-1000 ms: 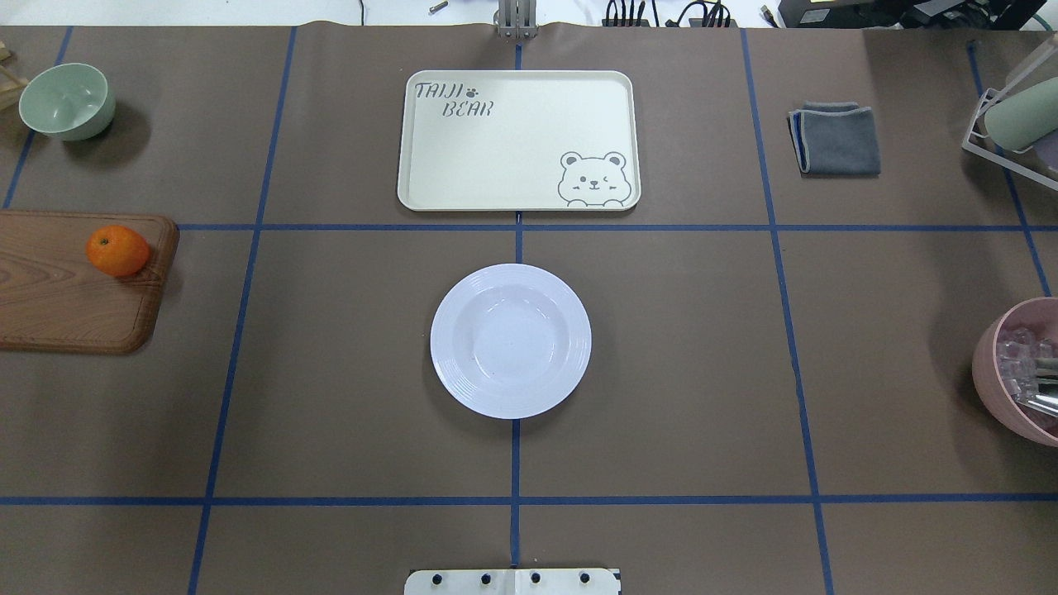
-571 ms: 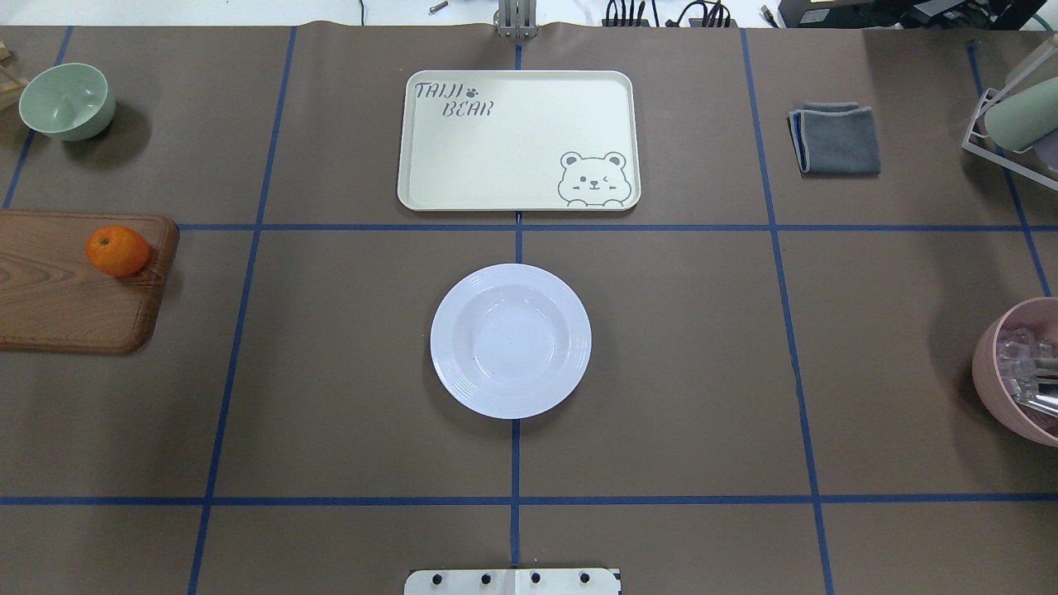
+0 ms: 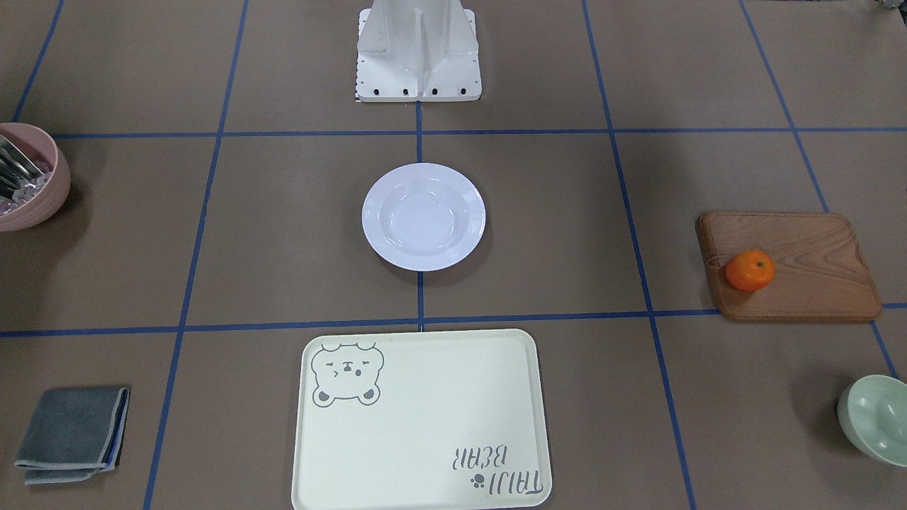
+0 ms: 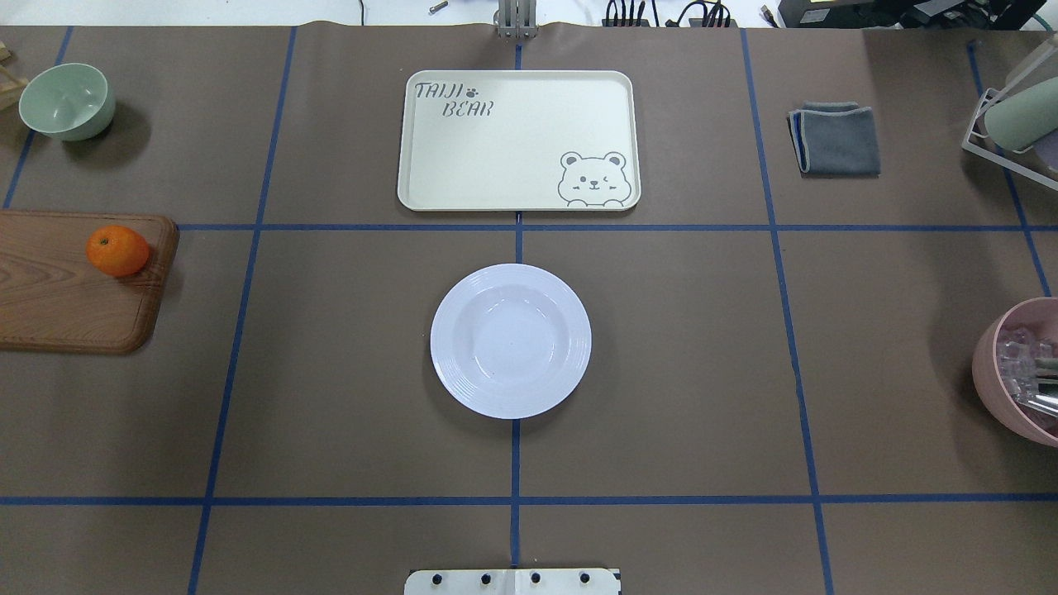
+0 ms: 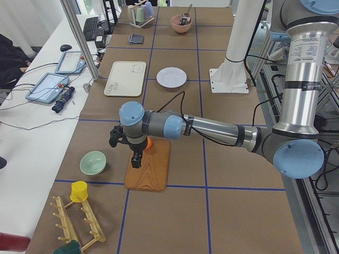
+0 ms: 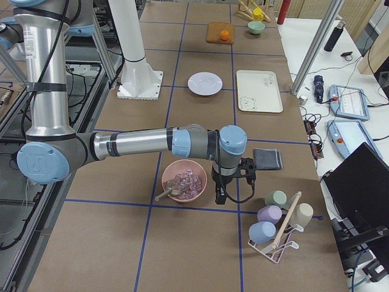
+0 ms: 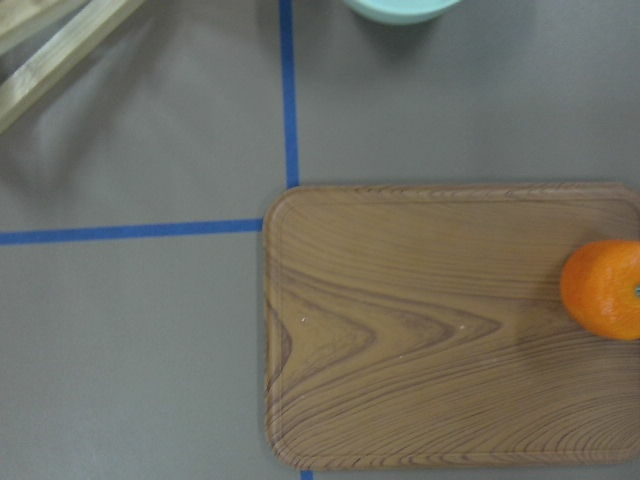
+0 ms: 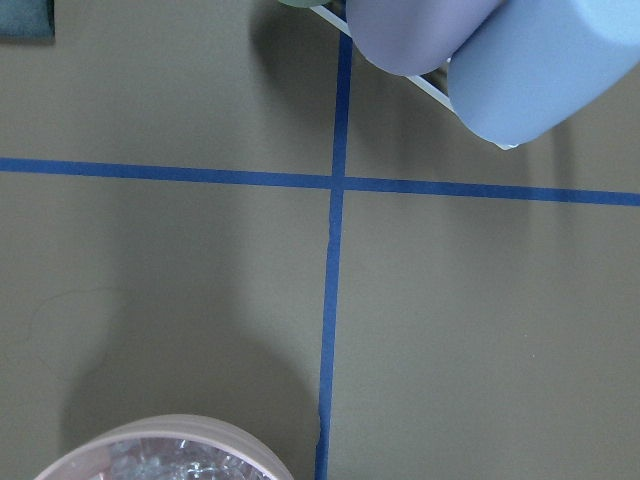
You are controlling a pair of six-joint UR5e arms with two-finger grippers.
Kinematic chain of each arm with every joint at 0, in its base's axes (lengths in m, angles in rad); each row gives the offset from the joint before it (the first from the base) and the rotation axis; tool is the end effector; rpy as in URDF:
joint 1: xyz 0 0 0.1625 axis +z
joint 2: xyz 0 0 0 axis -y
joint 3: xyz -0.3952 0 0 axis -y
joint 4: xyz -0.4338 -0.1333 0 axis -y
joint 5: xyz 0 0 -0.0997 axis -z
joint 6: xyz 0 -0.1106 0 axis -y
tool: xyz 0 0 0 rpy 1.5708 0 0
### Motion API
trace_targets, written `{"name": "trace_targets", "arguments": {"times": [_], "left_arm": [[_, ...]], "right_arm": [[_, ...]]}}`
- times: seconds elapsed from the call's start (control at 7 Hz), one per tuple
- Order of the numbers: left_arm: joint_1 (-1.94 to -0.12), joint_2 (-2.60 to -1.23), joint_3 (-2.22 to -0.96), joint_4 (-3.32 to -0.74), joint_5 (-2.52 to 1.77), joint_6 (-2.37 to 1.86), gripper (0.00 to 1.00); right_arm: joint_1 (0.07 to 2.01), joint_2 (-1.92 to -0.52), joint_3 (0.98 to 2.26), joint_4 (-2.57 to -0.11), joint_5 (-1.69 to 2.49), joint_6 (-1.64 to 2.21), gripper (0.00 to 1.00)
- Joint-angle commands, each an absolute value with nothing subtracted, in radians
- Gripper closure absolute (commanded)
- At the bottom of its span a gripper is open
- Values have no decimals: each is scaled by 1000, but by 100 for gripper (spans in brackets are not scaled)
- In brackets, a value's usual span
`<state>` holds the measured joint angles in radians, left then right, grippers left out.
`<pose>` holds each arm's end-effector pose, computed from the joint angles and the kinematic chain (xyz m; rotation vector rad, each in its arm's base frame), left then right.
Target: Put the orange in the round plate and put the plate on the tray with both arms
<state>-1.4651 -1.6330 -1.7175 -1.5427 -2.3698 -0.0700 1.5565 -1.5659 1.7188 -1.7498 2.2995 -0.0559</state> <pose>0.0054 -0.5635 0.5249 0.1005 0.8089 0.1059 0.0521 -0.5290 0.5767 -0.0098 -0.7291 -0.0575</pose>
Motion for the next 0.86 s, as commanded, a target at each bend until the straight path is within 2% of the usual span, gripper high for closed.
{"name": "trace_targets", "arguments": {"times": [0.0,0.43,0.71], "left_arm": [[-1364,-1719,-1733,-1565,-2376,-224,1],[-1212,-1767,-1669,-1597,-2321,-387,1],[-1142,-1769,-1567,-1815,-2298,-556,1]], "right_arm": [[1555,-1539,1726,-1755,2306,-54,0],[1545,-1562,1678,-1698,2299,-57,0],[1545,-1566,1675,-1698,2302,-55,0]]}}
